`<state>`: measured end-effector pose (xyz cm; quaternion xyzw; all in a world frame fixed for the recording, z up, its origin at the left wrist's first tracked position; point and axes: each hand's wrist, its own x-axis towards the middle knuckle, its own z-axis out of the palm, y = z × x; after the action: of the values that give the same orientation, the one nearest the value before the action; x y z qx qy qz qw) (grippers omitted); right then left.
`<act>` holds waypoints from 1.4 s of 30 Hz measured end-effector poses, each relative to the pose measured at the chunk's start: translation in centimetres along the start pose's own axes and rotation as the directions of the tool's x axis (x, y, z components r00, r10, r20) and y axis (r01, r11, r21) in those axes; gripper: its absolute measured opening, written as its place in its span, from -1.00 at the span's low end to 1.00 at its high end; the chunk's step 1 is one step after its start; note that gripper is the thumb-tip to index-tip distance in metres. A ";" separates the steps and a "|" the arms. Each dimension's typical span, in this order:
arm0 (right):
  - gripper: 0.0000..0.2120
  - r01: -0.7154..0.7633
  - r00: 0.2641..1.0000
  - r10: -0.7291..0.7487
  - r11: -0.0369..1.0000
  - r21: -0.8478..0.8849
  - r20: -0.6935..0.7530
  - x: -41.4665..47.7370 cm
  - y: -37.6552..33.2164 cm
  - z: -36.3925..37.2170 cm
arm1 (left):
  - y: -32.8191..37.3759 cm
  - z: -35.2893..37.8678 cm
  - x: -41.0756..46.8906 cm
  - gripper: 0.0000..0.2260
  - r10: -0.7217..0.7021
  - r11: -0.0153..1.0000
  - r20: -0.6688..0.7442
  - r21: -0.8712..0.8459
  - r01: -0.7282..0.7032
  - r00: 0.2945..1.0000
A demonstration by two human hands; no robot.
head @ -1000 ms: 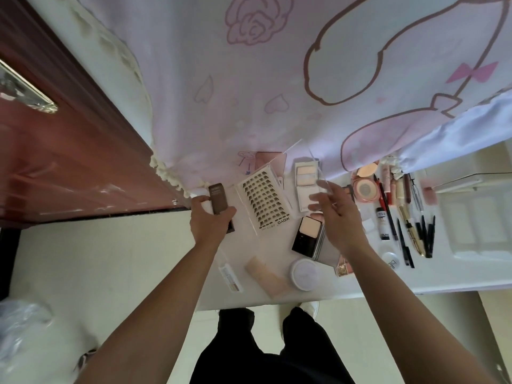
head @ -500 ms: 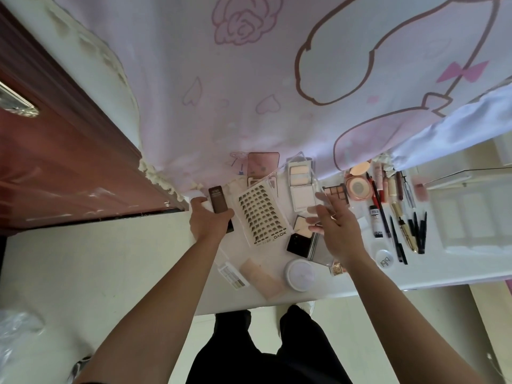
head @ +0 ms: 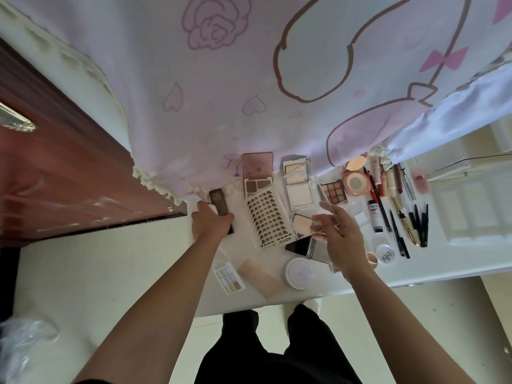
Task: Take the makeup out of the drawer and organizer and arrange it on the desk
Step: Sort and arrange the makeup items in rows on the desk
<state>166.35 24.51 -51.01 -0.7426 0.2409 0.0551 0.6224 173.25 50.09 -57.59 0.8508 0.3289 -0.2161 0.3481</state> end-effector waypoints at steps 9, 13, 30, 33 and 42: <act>-0.76 0.005 0.998 -0.004 1.000 0.018 -0.060 -1.0 0.7 -2.8 | 2.1 -0.7 0.7 -0.62 -0.030 0.998 0.055 0.063 0.027 0.998; -0.77 0.019 0.997 -0.015 0.998 0.052 -0.081 -1.4 0.3 -3.6 | 2.9 -0.3 0.8 -0.65 -0.060 0.993 0.066 -0.094 0.066 0.996; -0.75 0.214 0.916 -0.113 0.949 -0.231 0.384 4.3 -3.9 6.2 | -5.9 -6.7 -1.1 -0.53 -0.060 0.536 0.151 -0.829 0.160 0.987; -0.72 0.305 0.875 -0.122 0.891 -0.336 0.469 6.5 -4.8 9.9 | -8.3 -7.2 -1.4 -0.57 -0.077 0.502 0.197 -0.840 0.209 0.977; -0.61 0.232 0.942 -0.116 0.904 -0.360 0.316 9.4 -6.7 17.7 | -10.4 -6.4 -2.2 -0.60 -0.124 0.443 0.236 -0.856 0.267 0.964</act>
<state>181.29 39.34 -52.43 -0.8547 0.0644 0.1529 0.4919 165.27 59.50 -56.68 0.4880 0.4640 -0.1127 0.7307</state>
